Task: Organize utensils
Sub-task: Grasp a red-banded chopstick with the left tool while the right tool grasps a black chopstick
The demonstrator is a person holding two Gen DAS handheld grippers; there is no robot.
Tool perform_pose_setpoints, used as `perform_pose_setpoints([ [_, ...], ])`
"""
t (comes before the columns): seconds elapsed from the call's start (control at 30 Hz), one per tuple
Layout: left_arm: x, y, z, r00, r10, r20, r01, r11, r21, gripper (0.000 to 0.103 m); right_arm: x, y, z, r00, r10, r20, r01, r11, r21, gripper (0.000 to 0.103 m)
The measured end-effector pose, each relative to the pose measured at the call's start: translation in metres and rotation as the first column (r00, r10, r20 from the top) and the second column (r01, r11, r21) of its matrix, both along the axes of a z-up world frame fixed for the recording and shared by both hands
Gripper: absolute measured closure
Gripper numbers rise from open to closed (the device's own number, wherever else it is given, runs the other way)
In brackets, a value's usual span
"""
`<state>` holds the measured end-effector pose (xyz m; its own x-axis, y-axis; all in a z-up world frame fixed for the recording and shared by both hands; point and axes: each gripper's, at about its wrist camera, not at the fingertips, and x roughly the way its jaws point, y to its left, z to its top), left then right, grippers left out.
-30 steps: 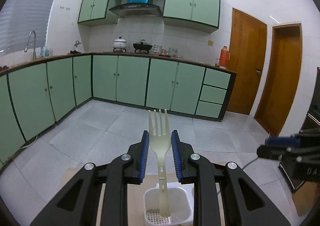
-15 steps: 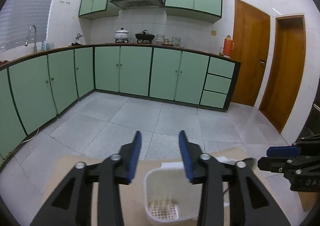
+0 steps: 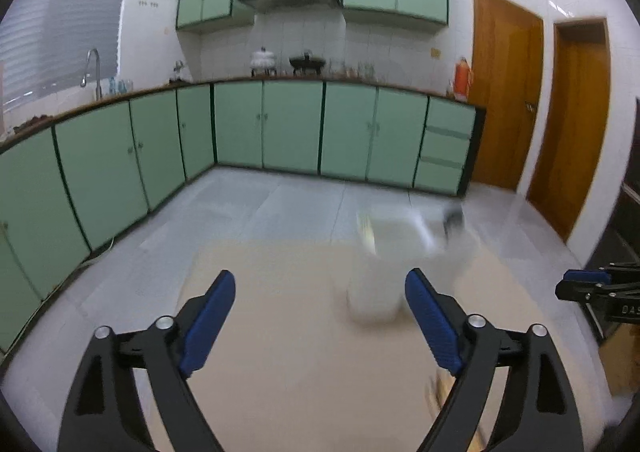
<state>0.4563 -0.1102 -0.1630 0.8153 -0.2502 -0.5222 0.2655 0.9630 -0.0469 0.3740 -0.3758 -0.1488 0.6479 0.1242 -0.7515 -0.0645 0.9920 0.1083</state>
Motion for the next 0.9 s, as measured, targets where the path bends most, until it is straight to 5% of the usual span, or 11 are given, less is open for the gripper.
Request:
perform_pose_setpoints([
  [0.23, -0.115, 0.021, -0.036, 0.997, -0.008, -0.078, 0.011, 0.999, 0.040, 0.017, -0.137, 0.039, -0.064, 1.000, 0.001, 0.019, 0.000, 1.000, -0.015, 0.068],
  [0.33, -0.154, 0.027, -0.049, 0.993, -0.007, -0.122, 0.007, 1.000, 0.002, 0.017, -0.173, 0.054, -0.083, 1.000, 0.013, 0.006, -0.013, 1.000, 0.015, 0.068],
  [0.5, -0.188, 0.030, -0.066, 0.985, 0.000, -0.171, -0.008, 0.999, -0.043, 0.017, -0.190, 0.083, -0.114, 0.996, 0.075, -0.052, -0.077, 0.997, -0.020, 0.067],
  [0.67, -0.211, 0.019, -0.082, 0.986, -0.038, -0.164, 0.042, 0.999, 0.020, 0.017, -0.191, 0.096, -0.126, 0.993, 0.117, -0.030, -0.119, 0.990, -0.077, 0.066],
  [0.9, -0.213, 0.013, -0.099, 0.975, -0.077, -0.208, 0.083, 0.996, 0.019, 0.017, -0.185, 0.069, -0.124, 0.997, 0.074, -0.026, -0.076, 0.994, -0.079, 0.062],
])
